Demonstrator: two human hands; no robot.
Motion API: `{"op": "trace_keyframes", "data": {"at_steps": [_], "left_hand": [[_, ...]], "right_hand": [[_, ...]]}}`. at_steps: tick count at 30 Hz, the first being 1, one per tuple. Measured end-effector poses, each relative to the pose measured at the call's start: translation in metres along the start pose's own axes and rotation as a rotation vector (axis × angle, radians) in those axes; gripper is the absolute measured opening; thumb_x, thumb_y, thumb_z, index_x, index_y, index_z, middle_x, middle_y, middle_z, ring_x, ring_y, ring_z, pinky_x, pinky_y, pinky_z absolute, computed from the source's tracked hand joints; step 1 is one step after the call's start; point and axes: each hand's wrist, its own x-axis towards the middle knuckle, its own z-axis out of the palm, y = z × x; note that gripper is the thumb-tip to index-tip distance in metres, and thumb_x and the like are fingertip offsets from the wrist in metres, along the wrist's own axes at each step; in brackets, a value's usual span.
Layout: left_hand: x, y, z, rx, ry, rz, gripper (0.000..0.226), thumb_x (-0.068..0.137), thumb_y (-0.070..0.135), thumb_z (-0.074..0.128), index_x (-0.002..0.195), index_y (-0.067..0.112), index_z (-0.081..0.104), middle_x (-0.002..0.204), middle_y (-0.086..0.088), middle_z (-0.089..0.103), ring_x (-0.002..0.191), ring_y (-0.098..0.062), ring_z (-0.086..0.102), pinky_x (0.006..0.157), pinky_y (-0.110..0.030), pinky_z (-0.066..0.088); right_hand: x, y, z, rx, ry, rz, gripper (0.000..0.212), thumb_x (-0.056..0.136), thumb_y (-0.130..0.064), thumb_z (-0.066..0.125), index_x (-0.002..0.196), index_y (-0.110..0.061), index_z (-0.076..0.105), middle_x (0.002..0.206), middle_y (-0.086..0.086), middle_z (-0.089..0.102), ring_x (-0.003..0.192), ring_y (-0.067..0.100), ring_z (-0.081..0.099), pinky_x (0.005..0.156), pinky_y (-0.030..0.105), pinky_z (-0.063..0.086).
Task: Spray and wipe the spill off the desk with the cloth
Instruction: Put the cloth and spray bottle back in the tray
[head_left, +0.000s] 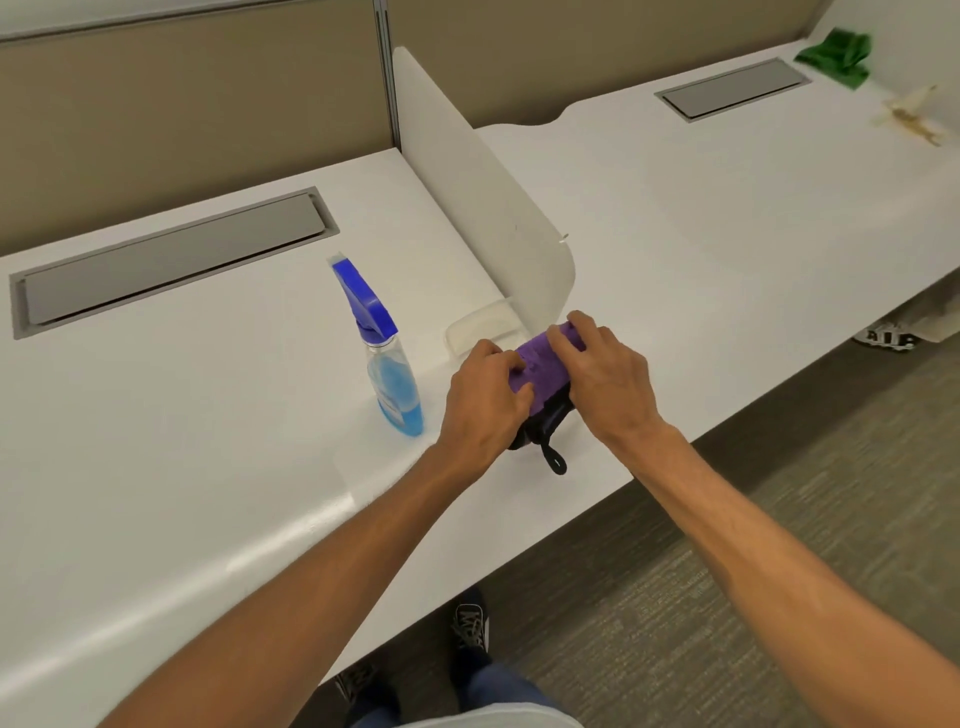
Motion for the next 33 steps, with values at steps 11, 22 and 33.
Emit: {"op": "trace_keyframes", "data": {"at_steps": [11,22,33], "left_hand": [[0.019,-0.014,0.019,0.158,-0.167,0.024,0.024,0.093,0.027,0.063,0.11,0.011,0.068,0.108,-0.01,0.062,0.089,-0.017,0.053,0.066,-0.018,0.036],[0.027,-0.025,0.033,0.53,-0.296,0.108,0.035,0.105,0.035,0.046,0.132,0.016,0.06,0.131,-0.009,0.061,0.125,-0.024,0.053,0.118,-0.045,0.022],[0.015,-0.036,0.023,0.541,-0.239,0.179,0.055,0.11,0.045,0.023,0.156,0.019,0.034,0.171,-0.009,0.013,0.159,-0.026,0.005,0.128,-0.047,-0.003]], "right_hand": [[0.013,-0.006,0.034,-0.077,-0.252,-0.043,0.056,0.047,-0.011,0.097,0.092,-0.006,0.063,0.079,0.012,0.064,0.058,0.028,0.059,0.047,0.023,0.028],[0.016,-0.006,0.057,-0.096,-0.361,-0.02,0.028,0.092,-0.017,0.067,0.117,-0.007,0.058,0.115,0.014,0.062,0.099,0.029,0.062,0.073,0.033,0.05],[0.014,-0.004,0.067,-0.124,-0.193,-0.024,0.027,0.072,-0.015,0.084,0.091,-0.003,0.069,0.09,0.016,0.072,0.092,0.034,0.062,0.071,0.04,0.052]]}}
